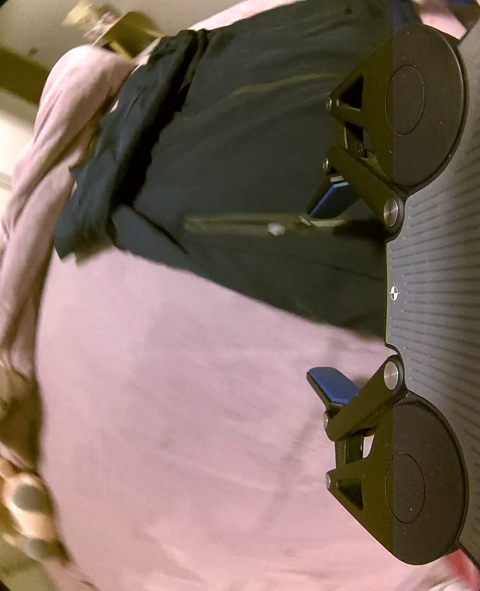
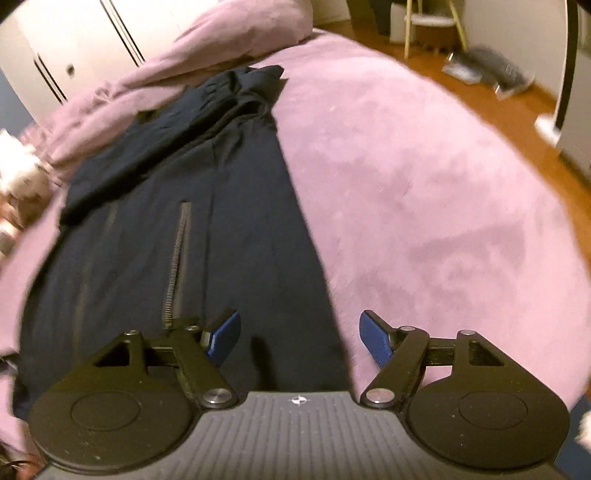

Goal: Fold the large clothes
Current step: 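Grasp the jacket hem with both tools and lift it toward the collar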

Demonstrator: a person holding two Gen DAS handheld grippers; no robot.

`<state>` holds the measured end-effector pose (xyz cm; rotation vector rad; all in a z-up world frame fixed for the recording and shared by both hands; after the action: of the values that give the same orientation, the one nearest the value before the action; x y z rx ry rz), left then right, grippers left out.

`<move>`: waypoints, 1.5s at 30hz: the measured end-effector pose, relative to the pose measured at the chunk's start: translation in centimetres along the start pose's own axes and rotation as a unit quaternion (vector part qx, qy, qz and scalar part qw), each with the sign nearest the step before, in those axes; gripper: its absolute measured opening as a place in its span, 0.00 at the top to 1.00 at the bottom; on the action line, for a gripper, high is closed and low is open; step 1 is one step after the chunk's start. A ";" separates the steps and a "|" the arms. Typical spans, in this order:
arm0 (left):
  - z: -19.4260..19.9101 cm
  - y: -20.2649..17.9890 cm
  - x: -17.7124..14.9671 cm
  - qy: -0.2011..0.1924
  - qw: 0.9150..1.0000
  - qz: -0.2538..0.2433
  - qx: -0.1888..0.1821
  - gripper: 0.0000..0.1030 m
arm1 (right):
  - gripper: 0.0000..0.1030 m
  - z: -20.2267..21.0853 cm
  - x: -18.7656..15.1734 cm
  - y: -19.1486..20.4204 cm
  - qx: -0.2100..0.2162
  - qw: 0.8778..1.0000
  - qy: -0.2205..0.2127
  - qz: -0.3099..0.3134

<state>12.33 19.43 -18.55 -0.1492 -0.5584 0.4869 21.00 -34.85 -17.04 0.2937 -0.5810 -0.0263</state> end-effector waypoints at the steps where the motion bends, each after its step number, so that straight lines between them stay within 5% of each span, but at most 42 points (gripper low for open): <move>1: 0.1 0.4 -0.4 0.005 1.000 0.012 -0.009 0.11 | 0.30 -0.4 -0.1 -0.2 0.006 1.000 0.008 -0.011; 7: -0.2 0.5 -2.2 0.050 0.995 0.036 -0.072 0.22 | 0.37 -2.3 -1.7 -0.2 0.041 0.997 0.055 -0.044; 11: 0.0 0.6 -2.5 0.058 0.994 0.035 -0.080 0.41 | 0.72 -1.8 -2.1 -0.7 0.059 0.996 0.058 -0.043; 14: 0.4 0.3 -2.4 0.058 0.993 0.032 -0.101 0.60 | 0.76 -0.8 -2.2 -0.6 0.119 0.989 0.053 -0.070; 16: 0.8 -0.1 -2.1 0.050 0.991 0.034 -0.121 0.62 | 0.76 -0.7 -2.0 -0.6 0.152 0.983 0.049 -0.093; 18: 0.9 -0.2 -2.0 0.050 0.989 0.037 -0.132 0.61 | 0.71 -1.1 -2.1 -0.9 0.139 0.985 0.057 -0.086; 20: 0.3 -0.3 -2.3 0.062 0.988 0.036 -0.135 0.43 | 0.65 -1.8 -2.4 -1.3 0.121 0.987 0.070 -0.076; 25: -0.8 -1.1 -2.4 0.075 0.988 0.017 -0.134 0.34 | 0.67 -1.9 -2.7 -1.2 0.129 0.986 0.078 -0.074; 27: -0.9 -1.5 -2.2 0.081 0.987 0.012 -0.138 0.44 | 0.77 -1.8 -2.6 -0.6 0.135 0.986 0.084 -0.055; 29: -1.1 -1.7 -1.5 0.082 0.987 0.016 -0.135 0.72 | 0.80 -1.3 -2.1 0.4 0.153 0.983 0.085 -0.045; 30: -1.0 -1.8 -1.1 0.086 0.985 0.029 -0.146 0.74 | 0.81 -1.1 -1.5 1.0 0.170 0.981 0.081 -0.043; 37: 2.1 -5.3 7.0 0.005 0.965 0.081 -0.251 0.79 | 0.82 0.2 6.8 5.1 0.275 0.959 -0.013 -0.070; 45: -2.2 -10.0 22.1 -0.093 0.951 0.144 -0.258 0.79 | 0.83 -3.4 21.9 7.7 0.234 0.959 -0.128 -0.095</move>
<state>33.90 21.32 -7.32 -0.6978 -0.8491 0.6349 40.74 -28.91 -5.81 0.8149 -0.8129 -0.1147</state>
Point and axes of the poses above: each gripper's, at about its wrist camera, not at the fingertips, and z roughly against the way its jaws point, y to its left, x to its top, the point moved 8 cm from there along -z, roughly the way its jaws point, and after that the axes turned 5 degrees about z, right-handed, at the moved point
